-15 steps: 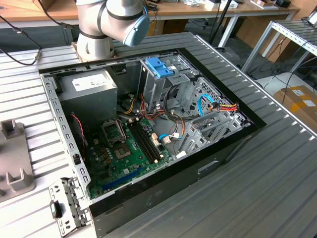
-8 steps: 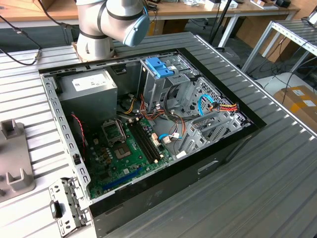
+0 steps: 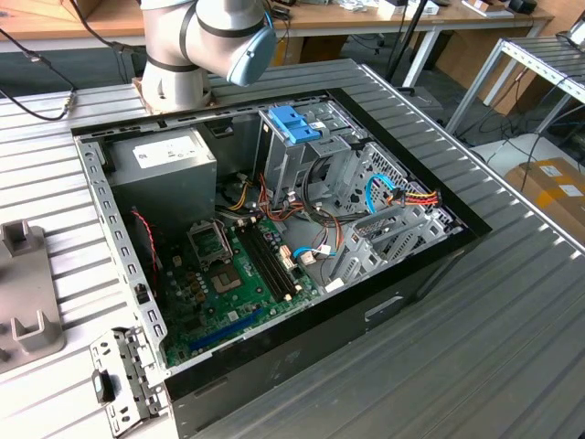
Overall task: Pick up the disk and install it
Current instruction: 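Pick up the disk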
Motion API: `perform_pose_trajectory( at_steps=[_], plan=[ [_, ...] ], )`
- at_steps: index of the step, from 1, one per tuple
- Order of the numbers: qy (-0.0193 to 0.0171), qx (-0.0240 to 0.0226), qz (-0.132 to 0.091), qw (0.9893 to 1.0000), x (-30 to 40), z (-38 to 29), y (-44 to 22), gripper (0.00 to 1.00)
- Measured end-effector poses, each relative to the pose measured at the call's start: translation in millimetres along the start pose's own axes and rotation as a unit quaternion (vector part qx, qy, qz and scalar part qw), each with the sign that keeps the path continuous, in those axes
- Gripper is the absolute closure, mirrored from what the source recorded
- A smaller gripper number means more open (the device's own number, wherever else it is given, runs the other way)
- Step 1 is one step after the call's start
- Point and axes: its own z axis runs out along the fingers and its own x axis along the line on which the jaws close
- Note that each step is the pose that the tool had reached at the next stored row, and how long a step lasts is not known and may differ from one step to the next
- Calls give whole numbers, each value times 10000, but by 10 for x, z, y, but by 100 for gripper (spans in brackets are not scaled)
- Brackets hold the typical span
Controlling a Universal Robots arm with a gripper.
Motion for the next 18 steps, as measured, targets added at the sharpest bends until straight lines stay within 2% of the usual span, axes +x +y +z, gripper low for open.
perform_pose_trajectory(
  at_steps=[13,18],
  plan=[
    [11,-6,-255,9997,0,1,0,89],
    [8,-7,-258,9997,0,0,0,89]
  ],
)
